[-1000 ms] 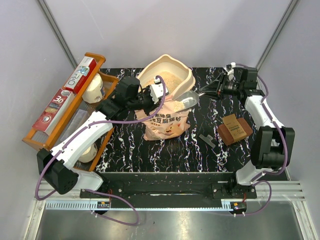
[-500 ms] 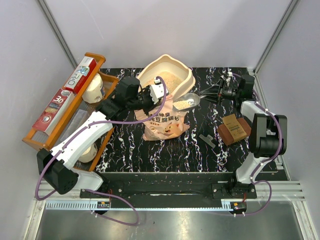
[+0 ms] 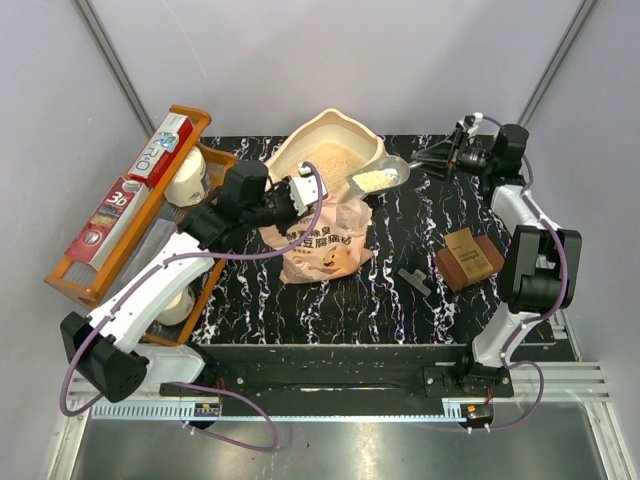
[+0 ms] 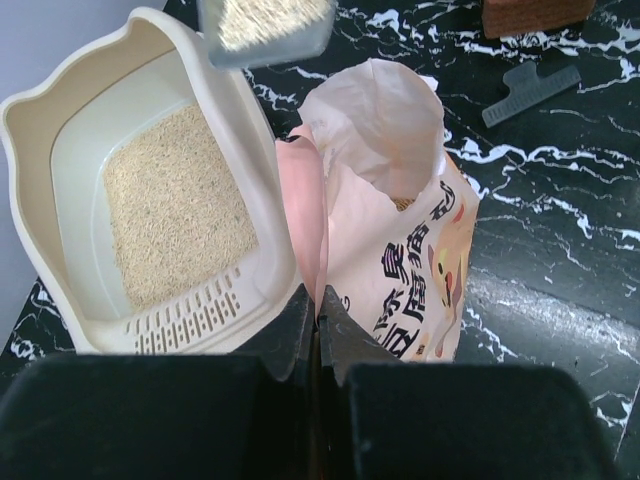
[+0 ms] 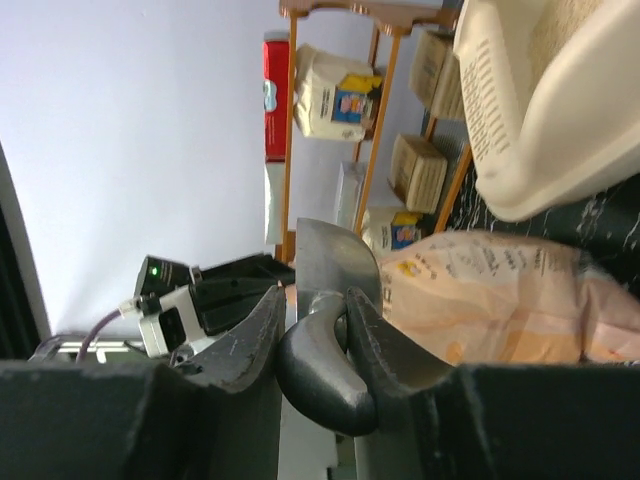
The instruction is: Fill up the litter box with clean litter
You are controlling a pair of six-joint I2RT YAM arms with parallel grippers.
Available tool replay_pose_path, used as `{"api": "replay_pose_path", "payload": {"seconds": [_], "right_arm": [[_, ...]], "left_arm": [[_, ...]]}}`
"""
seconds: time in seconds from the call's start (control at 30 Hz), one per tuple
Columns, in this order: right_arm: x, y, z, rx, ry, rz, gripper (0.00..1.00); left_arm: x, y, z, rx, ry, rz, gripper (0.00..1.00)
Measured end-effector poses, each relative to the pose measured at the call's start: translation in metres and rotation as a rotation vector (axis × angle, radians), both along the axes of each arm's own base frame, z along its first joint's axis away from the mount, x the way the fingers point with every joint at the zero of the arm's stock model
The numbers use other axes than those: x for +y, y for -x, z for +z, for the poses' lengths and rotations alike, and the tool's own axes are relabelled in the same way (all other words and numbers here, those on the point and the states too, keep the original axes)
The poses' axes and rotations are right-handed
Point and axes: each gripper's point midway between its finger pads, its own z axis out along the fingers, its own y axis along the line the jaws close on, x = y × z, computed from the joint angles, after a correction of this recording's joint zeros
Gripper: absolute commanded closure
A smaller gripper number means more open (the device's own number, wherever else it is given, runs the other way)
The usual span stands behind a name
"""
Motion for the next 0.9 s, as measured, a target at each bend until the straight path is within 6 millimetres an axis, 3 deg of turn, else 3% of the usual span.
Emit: {"api": "replay_pose_path", "payload": {"seconds": [0.23, 0.47, 0.63, 0.8, 0.9], "right_arm": [[-0.010, -0.046, 0.017, -0.063, 0.097, -0.166, 1.00], [-0.019, -0.105, 0.022, -0.115, 0.283, -0.379, 1.00], [-0.018, -0.137, 0.034, -0.189, 0.451, -0.505, 1.00], [-0.004, -0.153, 0.044, -0.281, 0.589, -0.565, 1.00], [0.004, -0.157, 0.038, -0.315, 0.660, -0.571, 1.00]], "left_arm": [[0.015, 0.016, -0.002, -0.026, -0.018, -0.017, 1.00], [0.015, 0.029, -0.004, -0.014, -0.003, -0.057, 1.00], [0.015, 0.032, -0.004, -0.012, 0.003, -0.064, 1.00], [0.016, 0.037, -0.005, -0.011, 0.011, -0.074, 1.00], [0.017, 0.040, -0.005, -0.010, 0.014, -0.080, 1.00]]}}
